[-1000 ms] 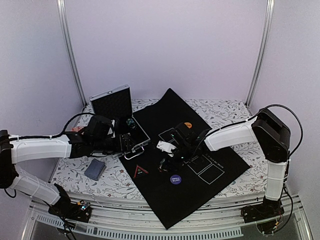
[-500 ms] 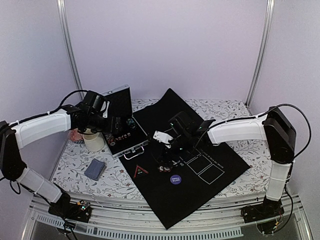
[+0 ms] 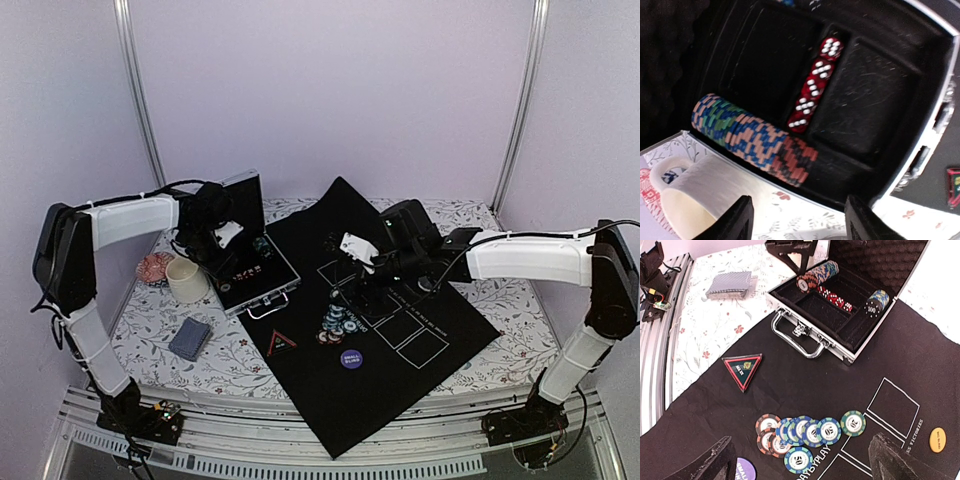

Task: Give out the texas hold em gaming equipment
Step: Place the poker chips pile in the small blind area, then pick up the pile of poker chips from the chip case.

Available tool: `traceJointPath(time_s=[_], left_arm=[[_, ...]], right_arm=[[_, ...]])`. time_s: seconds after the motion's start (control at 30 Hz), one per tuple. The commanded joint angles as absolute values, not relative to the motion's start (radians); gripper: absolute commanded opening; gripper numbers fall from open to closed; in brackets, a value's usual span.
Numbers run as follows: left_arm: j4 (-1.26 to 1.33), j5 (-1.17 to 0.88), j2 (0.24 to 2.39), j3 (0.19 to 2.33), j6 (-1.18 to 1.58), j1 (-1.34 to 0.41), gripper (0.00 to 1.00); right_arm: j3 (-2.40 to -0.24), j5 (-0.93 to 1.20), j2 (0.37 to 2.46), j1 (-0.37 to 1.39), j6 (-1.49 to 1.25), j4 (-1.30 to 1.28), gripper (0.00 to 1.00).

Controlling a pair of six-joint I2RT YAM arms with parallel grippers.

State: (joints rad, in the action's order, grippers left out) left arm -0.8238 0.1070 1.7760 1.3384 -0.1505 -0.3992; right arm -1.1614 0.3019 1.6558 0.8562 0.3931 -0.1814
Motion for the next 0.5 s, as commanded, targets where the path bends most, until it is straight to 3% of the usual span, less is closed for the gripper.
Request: traceJointPath(time_s=[0.0,0.23,0.47], left_arm=[[-0.905,0.174,1.833,1.403,-0.237,-0.377,0.66],[-0.897,0.188,1.907,1.401,-0.249,-0.367,0.73],[-0.847,0.236,1.945,1.388,-0.225,-0.360,0.66]], right_arm=[[-1.138,0.307,1.626,0.856,0.399,-0.154,0.93],[-1.140,0.301,1.631,0.856,0.404,-0.163,0.93],[-1.146,0.311,1.644,0.856,0.404,-0.172,0.93]])
